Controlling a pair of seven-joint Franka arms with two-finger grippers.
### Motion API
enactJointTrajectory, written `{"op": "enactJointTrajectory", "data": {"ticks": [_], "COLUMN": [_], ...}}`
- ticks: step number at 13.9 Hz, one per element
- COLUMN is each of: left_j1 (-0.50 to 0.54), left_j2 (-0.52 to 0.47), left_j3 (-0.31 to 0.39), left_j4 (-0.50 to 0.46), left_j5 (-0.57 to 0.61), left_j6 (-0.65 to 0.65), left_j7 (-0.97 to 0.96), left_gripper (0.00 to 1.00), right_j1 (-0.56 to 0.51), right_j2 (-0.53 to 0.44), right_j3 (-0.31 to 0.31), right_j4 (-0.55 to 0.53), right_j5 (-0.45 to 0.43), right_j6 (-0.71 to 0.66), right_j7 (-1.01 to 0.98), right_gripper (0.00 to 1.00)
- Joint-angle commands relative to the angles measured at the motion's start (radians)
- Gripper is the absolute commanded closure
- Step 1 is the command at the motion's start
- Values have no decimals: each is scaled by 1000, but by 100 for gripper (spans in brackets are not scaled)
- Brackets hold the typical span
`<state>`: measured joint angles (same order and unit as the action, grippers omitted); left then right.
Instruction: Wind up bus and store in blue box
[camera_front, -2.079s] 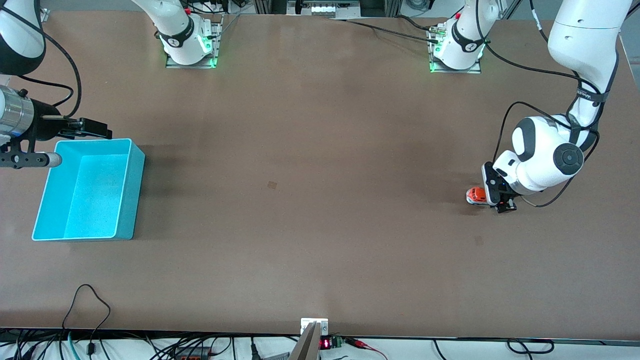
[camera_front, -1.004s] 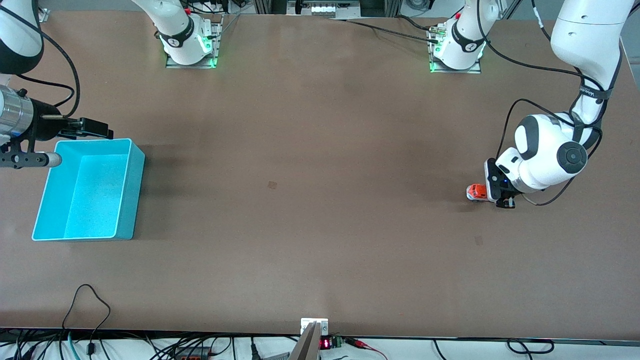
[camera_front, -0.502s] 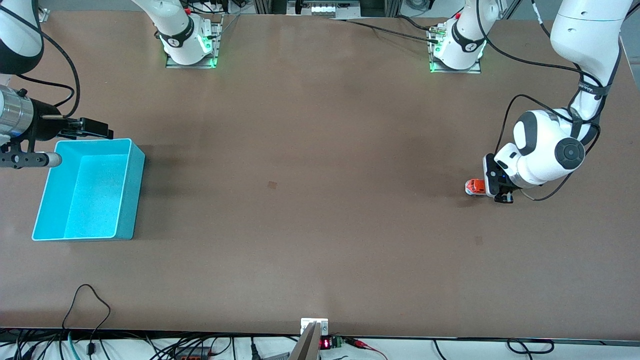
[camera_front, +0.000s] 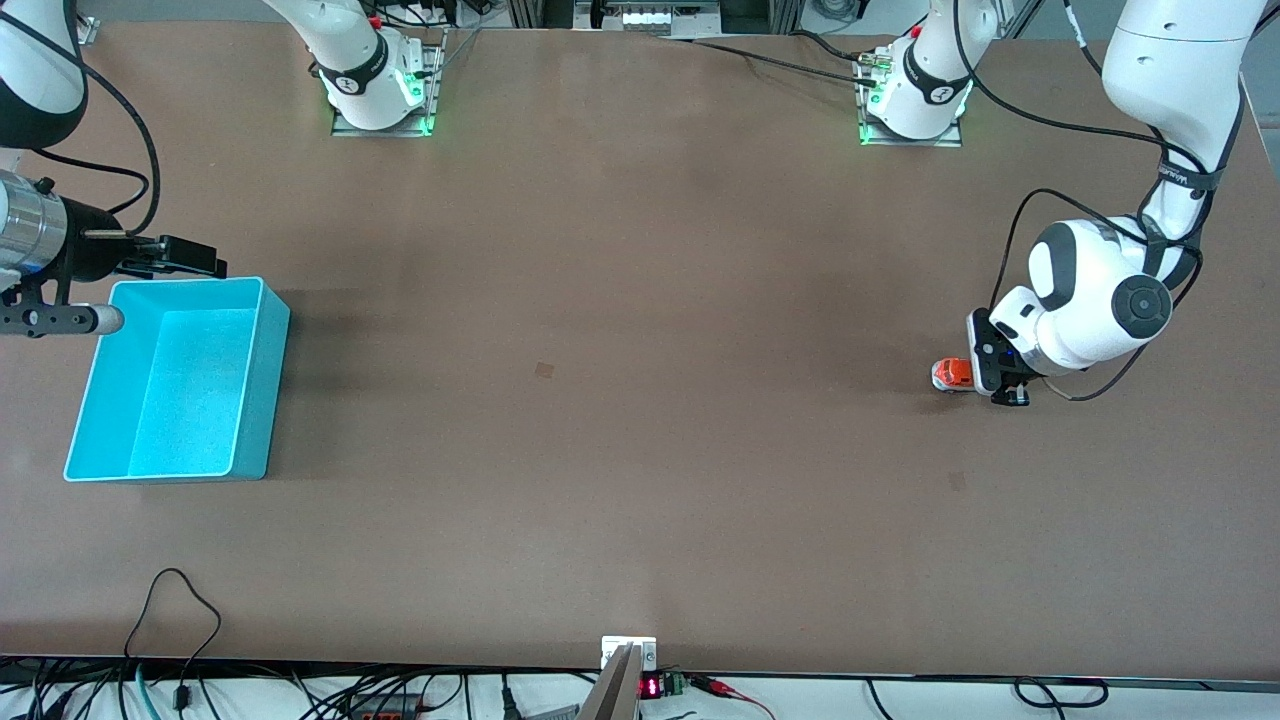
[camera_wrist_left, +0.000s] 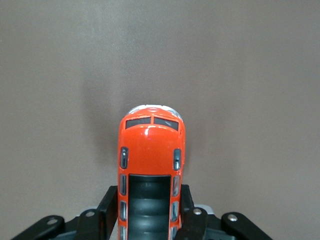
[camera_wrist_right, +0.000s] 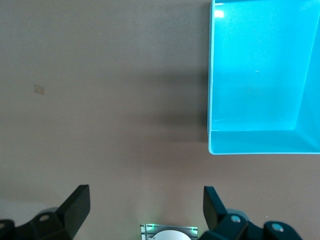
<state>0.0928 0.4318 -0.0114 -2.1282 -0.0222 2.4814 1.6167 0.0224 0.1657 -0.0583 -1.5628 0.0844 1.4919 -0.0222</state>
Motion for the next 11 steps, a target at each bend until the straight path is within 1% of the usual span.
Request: {"op": "enactJointTrajectory", "data": {"ticks": [1,8,11], "left_j1": [13,68,90], "left_j2": [-2,11,36], "left_j3": [-7,-5,-5], "left_j4": [-26,-16,5], "left_j5": [-13,-12,1], "left_j6": [1,-2,-12], "left_j7": [-3,12,44], "left_gripper": [77,78,79], "right_j1": [-7,-7,-9], "right_j2": [9,9,9], "right_j3": [-1,-3,-3], "right_j4": [20,20,20], "right_j5": [23,23,21], "right_j6": [-18,-19,-19], "right_j7": [-21,-21,-22], "right_gripper": [0,0,0]}}
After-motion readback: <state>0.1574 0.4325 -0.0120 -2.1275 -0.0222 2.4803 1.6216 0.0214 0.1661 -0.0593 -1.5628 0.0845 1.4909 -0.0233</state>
